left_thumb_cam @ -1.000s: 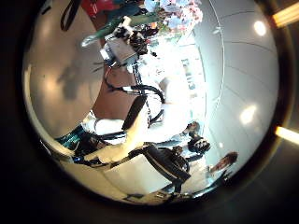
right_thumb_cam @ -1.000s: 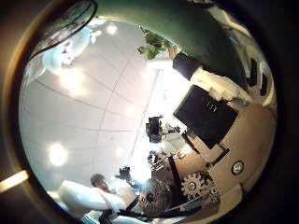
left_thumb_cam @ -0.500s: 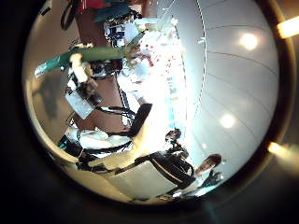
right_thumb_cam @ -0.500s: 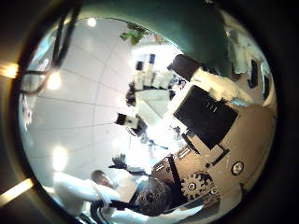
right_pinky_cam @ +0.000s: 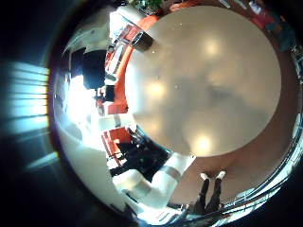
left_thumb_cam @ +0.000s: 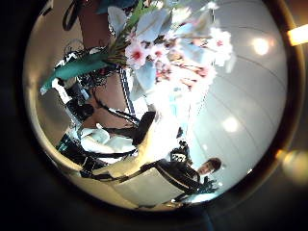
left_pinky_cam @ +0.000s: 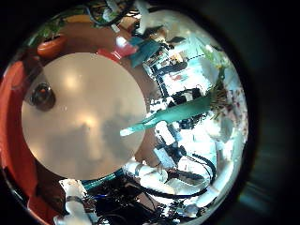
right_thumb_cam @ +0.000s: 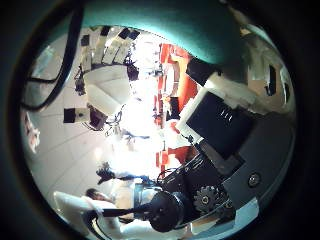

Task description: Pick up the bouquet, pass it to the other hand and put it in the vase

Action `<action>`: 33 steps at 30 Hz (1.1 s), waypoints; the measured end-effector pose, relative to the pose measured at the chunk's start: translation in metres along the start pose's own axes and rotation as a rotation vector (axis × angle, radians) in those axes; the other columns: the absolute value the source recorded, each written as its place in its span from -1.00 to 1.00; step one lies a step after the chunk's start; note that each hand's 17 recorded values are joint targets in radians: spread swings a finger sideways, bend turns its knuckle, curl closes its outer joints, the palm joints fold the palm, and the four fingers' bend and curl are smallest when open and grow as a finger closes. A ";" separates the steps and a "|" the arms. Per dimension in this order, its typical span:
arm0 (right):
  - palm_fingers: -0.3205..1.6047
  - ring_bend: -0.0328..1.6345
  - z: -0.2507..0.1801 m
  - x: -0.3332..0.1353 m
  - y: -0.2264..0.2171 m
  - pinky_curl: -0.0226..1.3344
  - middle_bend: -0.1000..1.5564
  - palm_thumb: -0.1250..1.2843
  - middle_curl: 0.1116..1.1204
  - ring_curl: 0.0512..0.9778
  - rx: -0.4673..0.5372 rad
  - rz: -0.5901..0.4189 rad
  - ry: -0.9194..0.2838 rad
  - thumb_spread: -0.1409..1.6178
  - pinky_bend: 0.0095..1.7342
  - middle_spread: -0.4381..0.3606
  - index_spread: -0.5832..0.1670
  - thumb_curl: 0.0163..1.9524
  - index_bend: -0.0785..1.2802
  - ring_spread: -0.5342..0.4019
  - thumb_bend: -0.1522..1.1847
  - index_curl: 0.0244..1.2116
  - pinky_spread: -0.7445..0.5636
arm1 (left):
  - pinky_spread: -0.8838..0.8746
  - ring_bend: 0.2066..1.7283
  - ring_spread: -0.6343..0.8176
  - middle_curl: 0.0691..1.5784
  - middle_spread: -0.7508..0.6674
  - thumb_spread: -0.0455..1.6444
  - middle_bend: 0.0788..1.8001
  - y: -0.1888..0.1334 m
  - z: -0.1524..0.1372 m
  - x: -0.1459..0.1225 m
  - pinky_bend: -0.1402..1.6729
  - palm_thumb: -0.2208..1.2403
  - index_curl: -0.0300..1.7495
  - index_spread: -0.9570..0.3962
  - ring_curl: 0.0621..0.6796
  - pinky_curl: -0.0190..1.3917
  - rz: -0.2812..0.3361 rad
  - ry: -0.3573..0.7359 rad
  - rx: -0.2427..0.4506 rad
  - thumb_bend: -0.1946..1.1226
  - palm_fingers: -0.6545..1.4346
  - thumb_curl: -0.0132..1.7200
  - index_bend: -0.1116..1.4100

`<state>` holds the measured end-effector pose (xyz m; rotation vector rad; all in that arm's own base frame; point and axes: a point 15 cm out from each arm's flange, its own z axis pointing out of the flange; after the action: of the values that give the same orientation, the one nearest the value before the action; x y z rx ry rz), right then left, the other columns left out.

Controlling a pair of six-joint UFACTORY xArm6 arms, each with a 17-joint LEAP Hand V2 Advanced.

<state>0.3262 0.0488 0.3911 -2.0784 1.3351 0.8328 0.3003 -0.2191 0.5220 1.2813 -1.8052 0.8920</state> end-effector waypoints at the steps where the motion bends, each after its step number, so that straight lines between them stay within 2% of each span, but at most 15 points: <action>1: 0.48 0.78 -0.001 -0.002 0.001 0.47 0.75 0.76 0.63 0.56 0.001 -0.006 0.007 0.13 0.42 -0.29 -0.07 0.19 0.84 -0.30 -0.79 0.61 -0.14 | 0.55 -0.58 0.57 -0.61 0.55 0.24 -0.87 0.000 0.001 -0.002 -0.63 -0.29 -0.54 0.62 -0.62 -0.56 -0.005 -0.006 -0.003 -0.74 -0.16 -0.59 -0.62; 6: 0.48 0.78 -0.007 -0.013 -0.001 0.49 0.75 0.75 0.63 0.57 0.017 -0.035 0.031 0.14 0.41 -0.29 -0.07 0.20 0.84 -0.31 -0.78 0.61 -0.14 | 0.55 -0.57 0.58 -0.61 0.56 0.23 -0.87 0.005 0.004 -0.006 -0.63 -0.26 -0.55 0.63 -0.61 -0.56 -0.017 -0.004 -0.029 -0.74 -0.17 -0.58 -0.63; 13: 0.48 0.78 -0.006 -0.041 0.004 0.52 0.75 0.75 0.63 0.57 0.014 -0.101 0.069 0.14 0.40 -0.29 -0.08 0.21 0.84 -0.31 -0.78 0.61 -0.14 | 0.55 -0.50 0.60 -0.63 0.67 0.20 -0.87 0.006 0.031 -0.019 -0.59 -0.25 -0.58 0.69 -0.57 -0.53 -0.067 0.038 -0.129 -0.75 -0.21 -0.58 -0.66; 16: 0.48 0.78 -0.005 -0.055 0.008 0.53 0.75 0.75 0.62 0.58 0.015 -0.136 0.107 0.14 0.40 -0.29 -0.08 0.21 0.84 -0.31 -0.78 0.62 -0.14 | 0.55 -0.48 0.60 -0.63 0.69 0.19 -0.86 0.005 0.033 -0.010 -0.57 -0.25 -0.60 0.70 -0.56 -0.52 -0.059 0.095 -0.140 -0.75 -0.22 -0.58 -0.66; 22: 0.48 0.78 -0.004 -0.058 0.015 0.54 0.75 0.75 0.63 0.58 -0.009 -0.142 0.153 0.14 0.39 -0.29 -0.08 0.22 0.84 -0.31 -0.78 0.62 -0.14 | 0.55 -0.46 0.61 -0.62 0.70 0.17 -0.85 0.004 0.037 0.008 -0.56 -0.26 -0.62 0.71 -0.56 -0.51 -0.024 0.189 -0.145 -0.75 -0.23 -0.58 -0.66; 27: 0.48 0.77 0.002 -0.053 0.010 0.55 0.74 0.75 0.64 0.59 -0.026 -0.135 0.201 0.15 0.39 -0.30 -0.08 0.22 0.83 -0.31 -0.78 0.62 -0.14 | 0.55 -0.46 0.60 -0.61 0.66 0.16 -0.80 0.013 0.041 0.016 -0.57 -0.26 -0.63 0.70 -0.57 -0.52 -0.008 0.242 -0.177 -0.75 -0.21 -0.58 -0.65; 33: 0.48 0.77 0.007 -0.050 0.004 0.57 0.74 0.74 0.64 0.59 -0.030 -0.121 0.230 0.15 0.38 -0.30 -0.08 0.23 0.83 -0.31 -0.78 0.62 -0.14 | 0.54 -0.52 0.55 -0.55 0.45 0.15 -0.67 0.014 0.044 0.018 -0.65 -0.19 -0.59 0.63 -0.64 -0.55 -0.016 0.254 -0.191 -0.74 -0.11 -0.57 -0.59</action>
<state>0.3045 0.0824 0.4230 -2.3088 1.3027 0.5801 0.2749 -0.2611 0.5149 1.0128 -1.6349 0.8121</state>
